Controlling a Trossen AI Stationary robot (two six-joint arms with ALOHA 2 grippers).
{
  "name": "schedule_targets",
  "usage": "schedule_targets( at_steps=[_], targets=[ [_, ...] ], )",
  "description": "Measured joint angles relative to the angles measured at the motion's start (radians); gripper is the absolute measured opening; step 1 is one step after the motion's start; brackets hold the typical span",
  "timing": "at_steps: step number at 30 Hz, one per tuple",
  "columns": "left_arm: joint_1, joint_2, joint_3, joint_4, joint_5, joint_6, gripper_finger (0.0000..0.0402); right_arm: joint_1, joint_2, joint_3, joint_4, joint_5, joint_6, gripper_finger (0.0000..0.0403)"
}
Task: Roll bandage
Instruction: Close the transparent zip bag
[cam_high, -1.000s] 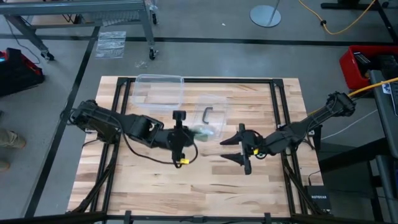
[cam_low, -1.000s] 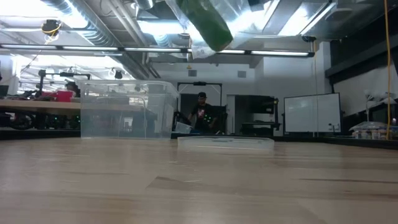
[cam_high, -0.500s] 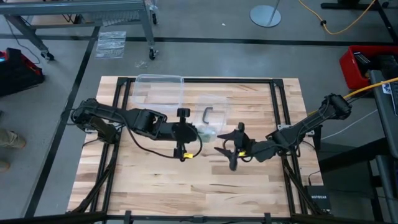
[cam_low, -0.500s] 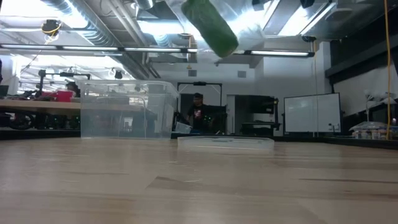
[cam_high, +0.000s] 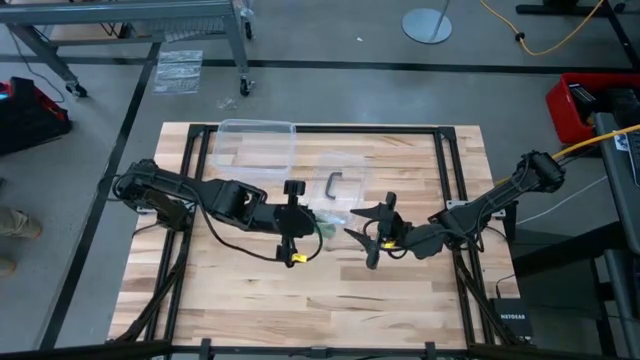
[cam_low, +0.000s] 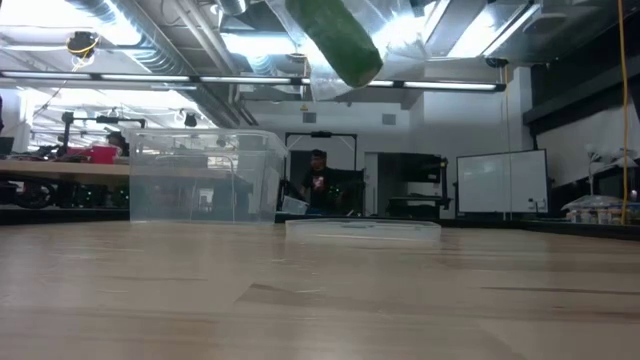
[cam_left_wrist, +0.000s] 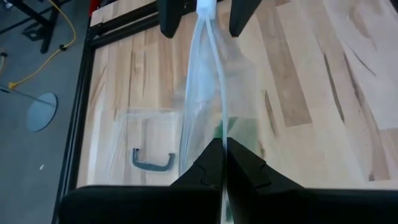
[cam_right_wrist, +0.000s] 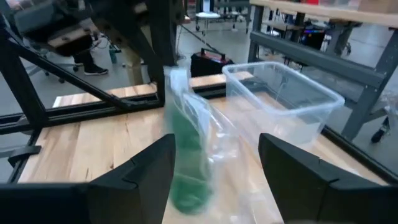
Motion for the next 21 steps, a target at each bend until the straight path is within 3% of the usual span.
schedule_targets(
  at_steps=[7, 21],
  targets=[
    [-0.001, 0.0, 0.0, 0.001, 0.023, -0.014, 0.0, 0.0, 0.0, 0.0, 0.103, -0.012, -0.1, 0.0237],
    [-0.002, 0.001, 0.0, 0.076, 0.079, 0.01, 0.0, 0.0, 0.001, 0.0, 0.126, -0.073, -0.105, 0.0237]
  ],
)
